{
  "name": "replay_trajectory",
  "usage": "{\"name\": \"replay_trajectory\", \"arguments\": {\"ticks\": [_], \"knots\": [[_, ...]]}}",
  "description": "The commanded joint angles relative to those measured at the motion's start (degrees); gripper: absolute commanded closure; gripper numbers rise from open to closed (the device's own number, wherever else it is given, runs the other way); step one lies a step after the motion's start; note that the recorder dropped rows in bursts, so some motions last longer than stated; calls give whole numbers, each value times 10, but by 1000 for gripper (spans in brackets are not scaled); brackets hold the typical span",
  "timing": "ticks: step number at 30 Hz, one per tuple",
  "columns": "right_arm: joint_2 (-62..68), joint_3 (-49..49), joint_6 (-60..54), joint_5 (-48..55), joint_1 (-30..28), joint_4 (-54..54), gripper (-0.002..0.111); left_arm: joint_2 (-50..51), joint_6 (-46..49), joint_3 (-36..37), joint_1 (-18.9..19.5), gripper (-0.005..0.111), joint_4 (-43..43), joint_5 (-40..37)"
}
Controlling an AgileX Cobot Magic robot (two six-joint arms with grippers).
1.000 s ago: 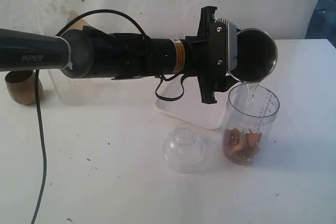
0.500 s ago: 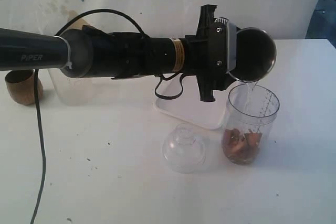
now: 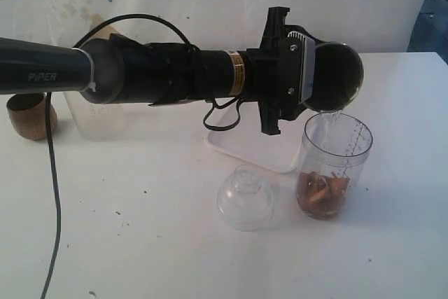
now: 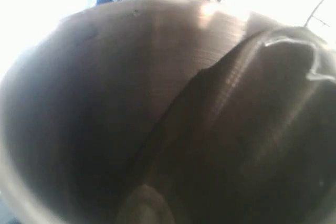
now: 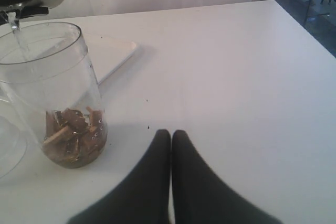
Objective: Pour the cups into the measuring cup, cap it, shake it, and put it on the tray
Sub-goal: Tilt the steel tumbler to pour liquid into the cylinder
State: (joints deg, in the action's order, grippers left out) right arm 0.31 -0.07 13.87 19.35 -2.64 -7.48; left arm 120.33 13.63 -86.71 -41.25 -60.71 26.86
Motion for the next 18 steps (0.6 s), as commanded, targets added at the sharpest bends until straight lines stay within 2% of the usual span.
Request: {"name": "replay_trajectory", "arguments": {"ticks": [1,18], "knots": [[-3,1,1,-1,3,0,108,-9,8,-10,-1,107,20,16],[-3,1,1,-1,3,0,108,-9,74,-14,-1,107,65,6]]}}
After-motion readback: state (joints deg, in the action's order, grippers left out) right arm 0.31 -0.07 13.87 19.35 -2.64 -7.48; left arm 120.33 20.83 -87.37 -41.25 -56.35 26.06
